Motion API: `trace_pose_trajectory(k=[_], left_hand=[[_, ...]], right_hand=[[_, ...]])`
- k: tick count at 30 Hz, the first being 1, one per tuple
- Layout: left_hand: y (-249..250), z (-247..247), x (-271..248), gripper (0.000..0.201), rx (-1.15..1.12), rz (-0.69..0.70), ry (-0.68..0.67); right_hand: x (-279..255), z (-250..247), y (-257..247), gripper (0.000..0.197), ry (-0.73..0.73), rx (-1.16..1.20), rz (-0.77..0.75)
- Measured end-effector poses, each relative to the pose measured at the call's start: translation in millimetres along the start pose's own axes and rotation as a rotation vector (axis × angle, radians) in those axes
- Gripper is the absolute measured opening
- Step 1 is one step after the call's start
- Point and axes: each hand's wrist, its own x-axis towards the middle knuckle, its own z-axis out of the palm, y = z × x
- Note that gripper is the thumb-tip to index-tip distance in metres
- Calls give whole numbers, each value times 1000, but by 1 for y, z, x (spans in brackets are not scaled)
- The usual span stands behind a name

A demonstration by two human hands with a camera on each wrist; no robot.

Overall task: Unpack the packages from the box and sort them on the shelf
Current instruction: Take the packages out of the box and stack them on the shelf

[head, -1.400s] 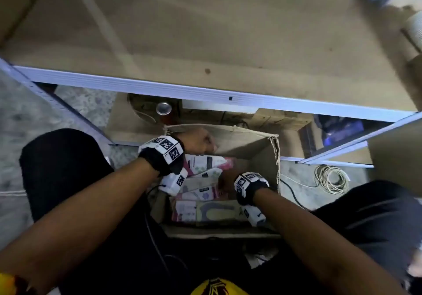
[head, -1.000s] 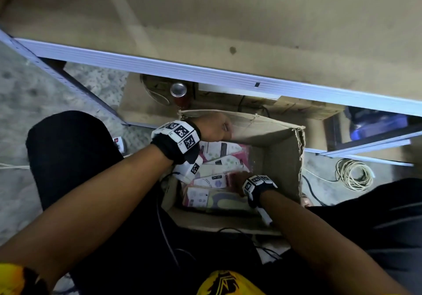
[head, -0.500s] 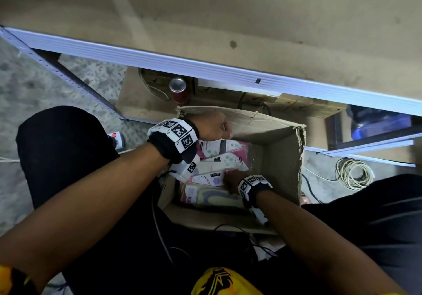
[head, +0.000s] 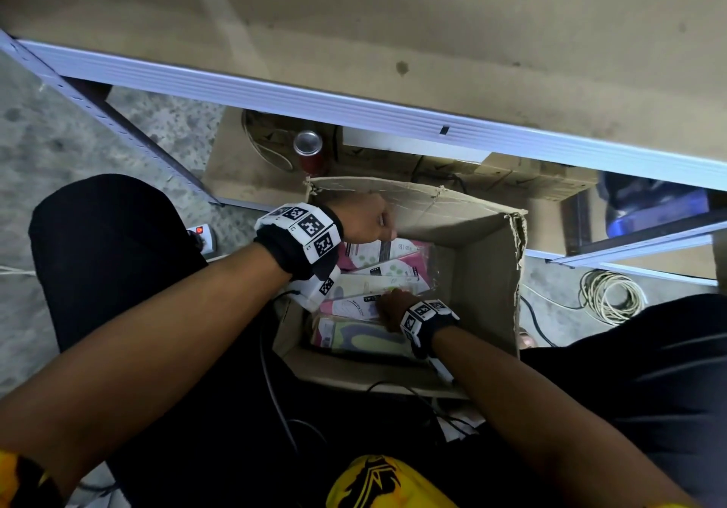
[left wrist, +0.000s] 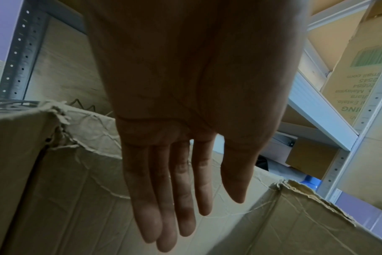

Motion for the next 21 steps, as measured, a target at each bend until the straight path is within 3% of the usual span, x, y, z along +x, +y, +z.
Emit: trace_pose_trajectory(k=[9, 17, 21], left_hand=[[5, 13, 4, 22, 15, -20, 7], [9, 52, 20, 22, 59, -65, -69], [3, 70, 27, 22, 127, -130, -80]], right_hand=[[-13, -14, 6, 34, -26, -4, 10], [-47, -32, 29, 29, 218, 3, -78], [-66, -45, 29, 23, 261, -53, -154]])
